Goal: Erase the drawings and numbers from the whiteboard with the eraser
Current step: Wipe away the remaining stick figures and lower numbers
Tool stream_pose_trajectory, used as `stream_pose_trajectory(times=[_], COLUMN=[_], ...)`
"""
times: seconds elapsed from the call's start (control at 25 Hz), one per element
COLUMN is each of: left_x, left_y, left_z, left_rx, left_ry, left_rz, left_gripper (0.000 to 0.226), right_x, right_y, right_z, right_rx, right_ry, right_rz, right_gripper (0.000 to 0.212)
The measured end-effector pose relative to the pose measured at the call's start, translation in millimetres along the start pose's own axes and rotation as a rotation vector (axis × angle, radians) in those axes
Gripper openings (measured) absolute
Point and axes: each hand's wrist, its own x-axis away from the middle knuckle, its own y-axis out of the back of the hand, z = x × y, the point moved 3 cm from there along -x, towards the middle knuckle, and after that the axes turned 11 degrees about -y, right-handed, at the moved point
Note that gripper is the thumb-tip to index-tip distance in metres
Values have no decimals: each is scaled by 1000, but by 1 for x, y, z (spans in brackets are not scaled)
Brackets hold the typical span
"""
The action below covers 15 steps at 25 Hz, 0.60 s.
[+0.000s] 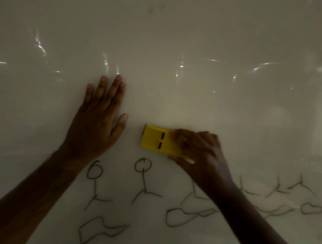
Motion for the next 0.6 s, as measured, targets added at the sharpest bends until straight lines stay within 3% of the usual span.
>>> stream_pose_trajectory(times=[0.2, 0.48, 0.6], left_x=[28, 48, 51], left_y=[7, 9, 10], left_z=[23, 33, 37], left_rx=[-9, -16, -7], left_ry=[4, 14, -10], left_rz=[8, -2, -7], left_gripper=[72, 71, 70], right_x=[55, 6, 2], right_y=[-5, -5, -27], right_z=[16, 23, 64], right_rx=[66, 116, 45], right_ry=[199, 18, 100], right_rz=[140, 13, 22], right_gripper=[42, 51, 45])
